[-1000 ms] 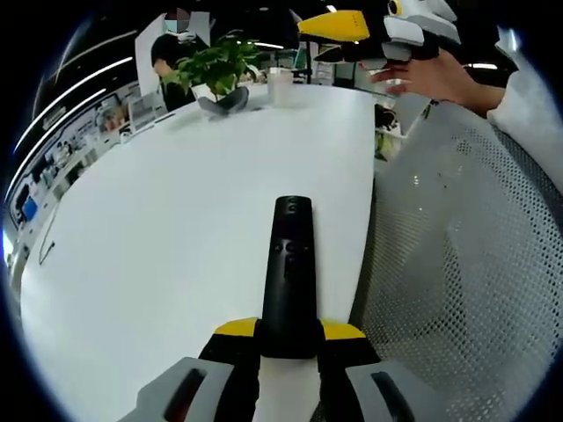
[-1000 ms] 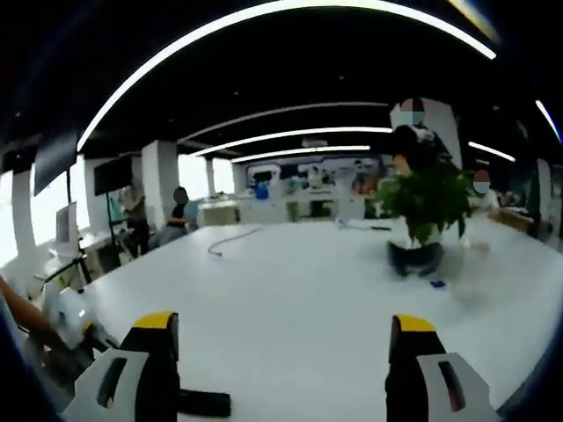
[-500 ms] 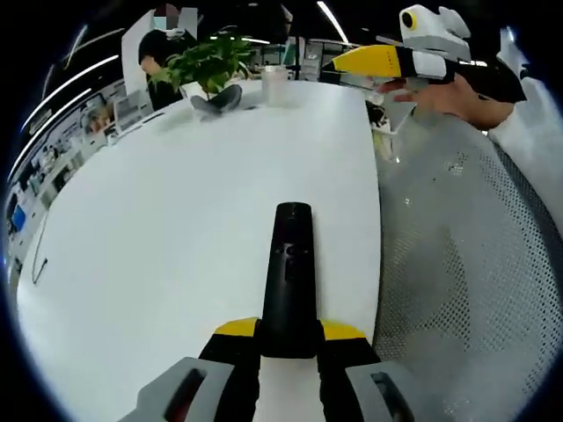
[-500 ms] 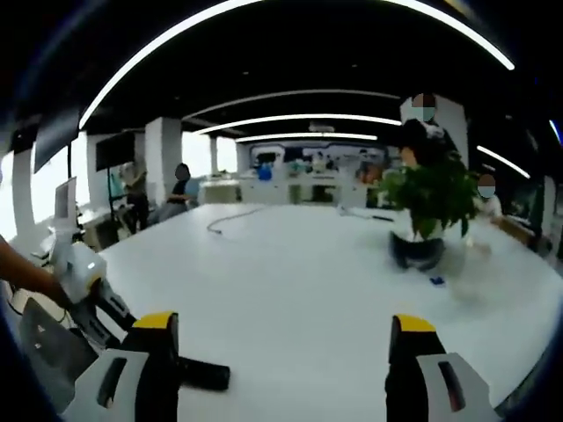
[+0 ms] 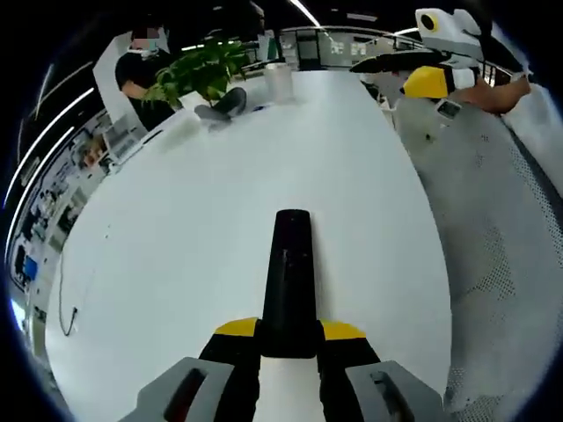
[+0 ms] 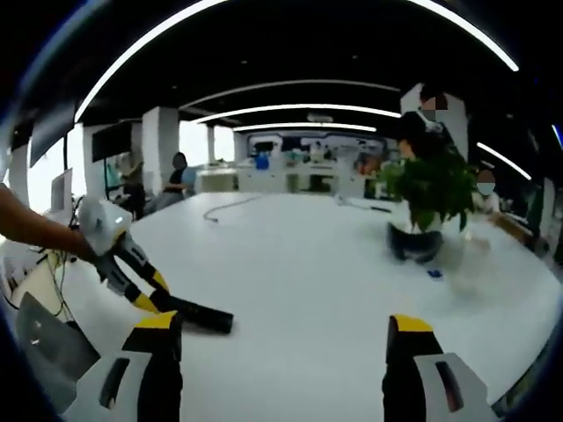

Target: Press the specified remote control buttons in sequence, fully releasing each button before pressing the next.

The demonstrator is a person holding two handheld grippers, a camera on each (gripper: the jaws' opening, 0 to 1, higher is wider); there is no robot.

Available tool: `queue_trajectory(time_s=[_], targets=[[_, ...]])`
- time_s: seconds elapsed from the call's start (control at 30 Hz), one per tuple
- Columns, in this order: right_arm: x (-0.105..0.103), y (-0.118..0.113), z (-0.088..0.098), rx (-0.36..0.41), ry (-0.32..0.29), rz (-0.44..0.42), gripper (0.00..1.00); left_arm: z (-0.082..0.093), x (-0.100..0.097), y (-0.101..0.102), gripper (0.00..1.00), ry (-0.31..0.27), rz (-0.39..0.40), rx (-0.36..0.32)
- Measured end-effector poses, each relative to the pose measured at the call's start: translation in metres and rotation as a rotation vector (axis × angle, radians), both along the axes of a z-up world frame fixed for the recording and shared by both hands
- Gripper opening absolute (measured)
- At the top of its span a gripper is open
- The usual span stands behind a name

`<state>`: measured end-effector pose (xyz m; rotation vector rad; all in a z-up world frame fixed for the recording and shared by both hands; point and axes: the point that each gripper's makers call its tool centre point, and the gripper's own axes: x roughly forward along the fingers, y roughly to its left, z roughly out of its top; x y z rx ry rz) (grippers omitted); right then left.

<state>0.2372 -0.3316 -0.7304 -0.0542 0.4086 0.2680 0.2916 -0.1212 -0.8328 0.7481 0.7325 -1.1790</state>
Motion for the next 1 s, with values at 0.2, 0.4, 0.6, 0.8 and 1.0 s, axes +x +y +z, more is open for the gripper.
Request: queue_trajectory(time_s=[0.2, 0.4, 0.6, 0.8, 1.0], targets=[[0.000, 0.000, -0.003, -0.008, 0.015, 0.001, 0.95, 0.003, 0.034, 0.013, 0.23, -0.022, 0.012, 0.023], [0.000, -0.001, -0.005, -0.004, 0.024, -0.004, 0.94, 0.008, 0.061, 0.017, 0.23, -0.044, -0.006, 0.049], [0.000, -0.002, -0.008, -0.007, 0.038, -0.009, 0.93, 0.012, 0.085, 0.020, 0.23, -0.059, -0.014, 0.059], [0.000, -0.002, -0.010, -0.010, 0.049, -0.010, 0.93, 0.015, 0.107, 0.021, 0.23, -0.086, -0.049, 0.089], [0.000, -0.003, -0.013, -0.016, 0.062, -0.013, 0.92, 0.010, 0.132, 0.024, 0.23, -0.101, -0.044, 0.097]])
